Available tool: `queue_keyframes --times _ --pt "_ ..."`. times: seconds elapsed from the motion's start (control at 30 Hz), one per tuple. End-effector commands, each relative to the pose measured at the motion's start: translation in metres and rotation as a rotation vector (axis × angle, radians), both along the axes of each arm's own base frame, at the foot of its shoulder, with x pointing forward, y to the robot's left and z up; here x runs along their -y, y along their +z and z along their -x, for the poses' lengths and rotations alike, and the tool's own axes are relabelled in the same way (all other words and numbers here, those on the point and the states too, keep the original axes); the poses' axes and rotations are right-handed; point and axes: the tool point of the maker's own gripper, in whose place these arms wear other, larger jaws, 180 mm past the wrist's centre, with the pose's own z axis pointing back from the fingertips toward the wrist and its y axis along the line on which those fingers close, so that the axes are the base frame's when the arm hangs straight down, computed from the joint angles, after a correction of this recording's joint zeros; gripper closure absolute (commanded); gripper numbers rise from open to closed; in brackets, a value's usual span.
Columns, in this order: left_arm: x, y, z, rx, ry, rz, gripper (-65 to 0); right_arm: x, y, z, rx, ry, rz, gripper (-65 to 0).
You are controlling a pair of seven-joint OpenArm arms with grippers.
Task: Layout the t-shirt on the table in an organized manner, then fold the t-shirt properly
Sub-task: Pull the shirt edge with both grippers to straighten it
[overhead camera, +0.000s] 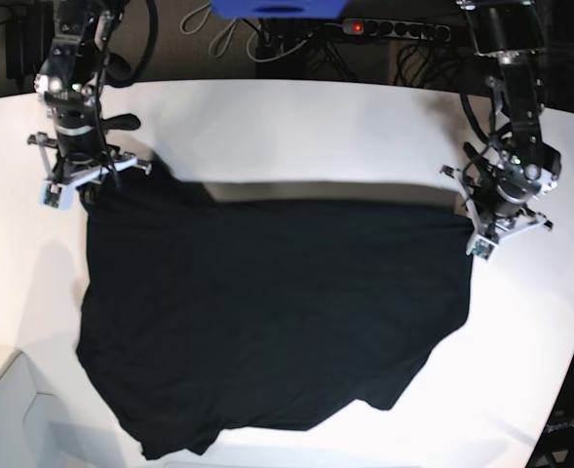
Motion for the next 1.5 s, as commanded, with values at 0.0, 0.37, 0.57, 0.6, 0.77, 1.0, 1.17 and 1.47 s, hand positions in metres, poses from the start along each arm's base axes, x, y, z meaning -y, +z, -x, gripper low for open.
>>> queue_keyframes --times 0.0,0.37,0.57,0.6,0.77,1.0,1.17,1.47 --pt "-0.005 0.013 -0.007 0.047 0.015 -0.003 -0.1 0.000 0.016 -0.002 0.055 0.000 0.013 0.0" --pt "-0.066 0.038 0.009 0.131 0.226 0.005 -0.1 -0.010 0.004 0.031 0.025 0.006 0.009 0.0" --pt "-0.099 0.093 0.002 0.288 0.315 -0.041 -0.1 -0.021 0.036 0.004 0.169 0.043 0.020 0.0" --pt "-0.100 0.096 0.001 0.296 0.318 -0.041 -0.1 -0.030 0.037 0.002 0.172 0.065 0.011 0.0" --pt "-0.089 0.086 0.002 0.280 0.322 -0.008 -0.1 -0.055 0.018 0.014 0.112 0.119 -0.034 0.0" --pt "-0.061 0.050 0.023 0.205 0.334 0.063 -0.1 -0.066 0.006 0.028 0.064 0.144 -0.052 0.0" --pt "-0.057 0.027 0.048 0.129 0.339 0.064 -0.1 -0.062 -0.009 0.045 -0.023 0.159 -0.040 0.0" --pt "-0.068 0.000 0.096 -0.050 0.367 0.011 -0.5 -0.063 -0.045 0.065 -0.166 0.209 -0.038 0.0"
